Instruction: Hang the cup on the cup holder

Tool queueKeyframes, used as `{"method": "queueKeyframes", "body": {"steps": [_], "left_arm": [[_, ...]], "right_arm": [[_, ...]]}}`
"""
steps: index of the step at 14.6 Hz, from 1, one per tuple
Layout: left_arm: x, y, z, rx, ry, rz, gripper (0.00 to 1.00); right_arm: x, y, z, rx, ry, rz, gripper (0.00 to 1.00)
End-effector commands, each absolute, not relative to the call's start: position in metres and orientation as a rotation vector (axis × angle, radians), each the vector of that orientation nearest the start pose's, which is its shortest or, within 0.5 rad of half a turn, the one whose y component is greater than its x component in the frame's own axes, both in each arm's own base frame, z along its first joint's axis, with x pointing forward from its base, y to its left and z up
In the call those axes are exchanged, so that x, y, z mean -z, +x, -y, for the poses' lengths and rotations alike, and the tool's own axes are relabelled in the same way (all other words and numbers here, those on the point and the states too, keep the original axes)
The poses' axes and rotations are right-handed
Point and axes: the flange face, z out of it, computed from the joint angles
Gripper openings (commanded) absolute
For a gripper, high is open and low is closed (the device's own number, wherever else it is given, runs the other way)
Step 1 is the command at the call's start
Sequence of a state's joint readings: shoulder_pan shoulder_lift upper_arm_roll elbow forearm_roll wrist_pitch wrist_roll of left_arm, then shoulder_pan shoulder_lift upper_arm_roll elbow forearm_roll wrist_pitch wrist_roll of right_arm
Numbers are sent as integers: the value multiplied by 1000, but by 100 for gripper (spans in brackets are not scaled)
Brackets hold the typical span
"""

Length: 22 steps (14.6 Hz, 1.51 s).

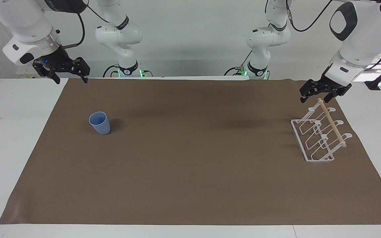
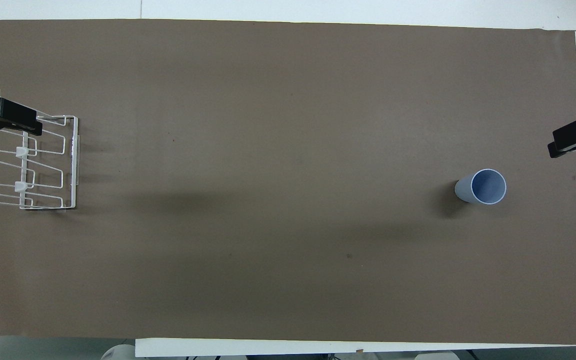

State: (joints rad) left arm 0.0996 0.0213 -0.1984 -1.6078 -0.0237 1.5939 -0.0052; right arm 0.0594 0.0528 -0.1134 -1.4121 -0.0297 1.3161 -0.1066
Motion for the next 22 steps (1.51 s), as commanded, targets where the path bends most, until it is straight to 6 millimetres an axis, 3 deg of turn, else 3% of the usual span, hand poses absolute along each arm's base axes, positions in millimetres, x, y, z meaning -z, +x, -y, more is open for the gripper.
{"method": "queueKeyframes", "body": {"steps": [1, 7, 9, 11, 13, 14, 17, 19, 22], "left_arm": [[-604, 555, 61, -58, -3166, -145, 100], [-599, 550, 61, -87, -3162, -142, 100], [-599, 549, 60, -90, -3162, -137, 100], [-600, 550, 56, -78, -3165, -123, 100], [-599, 551, 54, -73, -3164, -110, 100], [-600, 552, 54, -71, -3165, -86, 100], [-600, 551, 55, -73, -3164, -81, 100], [-600, 551, 55, -73, -3165, -64, 100], [-600, 551, 56, -71, -3165, -42, 100]], "right_arm": [[-648, 542, 34, -223, -3168, 42, 100], [-636, 538, 33, -217, -3158, 75, 100], [-602, 525, 34, -185, -3151, 92, 100], [-546, 513, 33, -75, -3142, 103, 100], [-484, 509, 32, -70, -3130, 140, 100], [-463, 508, 36, -74, -3123, 212, 100], [-432, 508, 57, -85, -3118, 258, 100], [-407, 510, 84, -96, -3103, 368, 99], [-380, 512, 94, -113, -3103, 367, 94]]}}
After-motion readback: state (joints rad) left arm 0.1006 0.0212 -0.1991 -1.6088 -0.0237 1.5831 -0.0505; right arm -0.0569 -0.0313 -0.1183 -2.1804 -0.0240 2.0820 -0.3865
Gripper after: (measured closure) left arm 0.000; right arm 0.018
